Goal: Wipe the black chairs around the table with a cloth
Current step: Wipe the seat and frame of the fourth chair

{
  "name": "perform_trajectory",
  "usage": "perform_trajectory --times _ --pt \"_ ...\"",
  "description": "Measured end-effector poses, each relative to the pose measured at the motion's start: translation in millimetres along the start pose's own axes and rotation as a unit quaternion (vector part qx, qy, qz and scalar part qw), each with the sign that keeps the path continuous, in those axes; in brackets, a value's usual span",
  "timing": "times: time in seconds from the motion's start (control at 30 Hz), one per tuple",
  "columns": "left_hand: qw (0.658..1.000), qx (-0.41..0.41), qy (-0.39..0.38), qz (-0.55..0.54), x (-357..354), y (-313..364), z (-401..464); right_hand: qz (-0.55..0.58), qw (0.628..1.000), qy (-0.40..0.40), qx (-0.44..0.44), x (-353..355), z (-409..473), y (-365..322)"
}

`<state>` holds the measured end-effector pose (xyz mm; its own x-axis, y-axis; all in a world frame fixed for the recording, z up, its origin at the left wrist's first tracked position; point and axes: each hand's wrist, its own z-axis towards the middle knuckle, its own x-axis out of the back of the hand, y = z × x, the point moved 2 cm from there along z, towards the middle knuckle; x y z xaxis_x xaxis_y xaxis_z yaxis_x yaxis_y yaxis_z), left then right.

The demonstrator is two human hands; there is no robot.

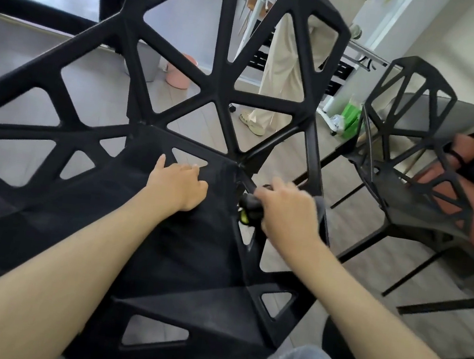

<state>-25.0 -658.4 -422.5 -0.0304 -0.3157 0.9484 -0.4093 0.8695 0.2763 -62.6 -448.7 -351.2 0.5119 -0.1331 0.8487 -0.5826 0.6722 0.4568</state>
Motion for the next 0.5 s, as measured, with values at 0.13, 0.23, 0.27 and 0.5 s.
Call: perform_trajectory --times 0.13,0.23,0.27,0.5 --pt "1.0 0.002 -0.013 -0.004 5 -2 2 0.01 1.0 -0.001 -0.01 5 -22 2" --pt "1.0 0.0 -0.02 -0.011 7 -2 2 0.02 0.999 -0.018 -0.017 21 -62 18" --pt "1.0 0.0 -0.019 -0.011 7 -2 2 0.026 0.999 -0.018 -0.023 27 -76 23" --pt "1.0 0.001 -0.024 -0.015 6 -2 4 0.058 0.996 -0.017 -0.07 31 -110 36"
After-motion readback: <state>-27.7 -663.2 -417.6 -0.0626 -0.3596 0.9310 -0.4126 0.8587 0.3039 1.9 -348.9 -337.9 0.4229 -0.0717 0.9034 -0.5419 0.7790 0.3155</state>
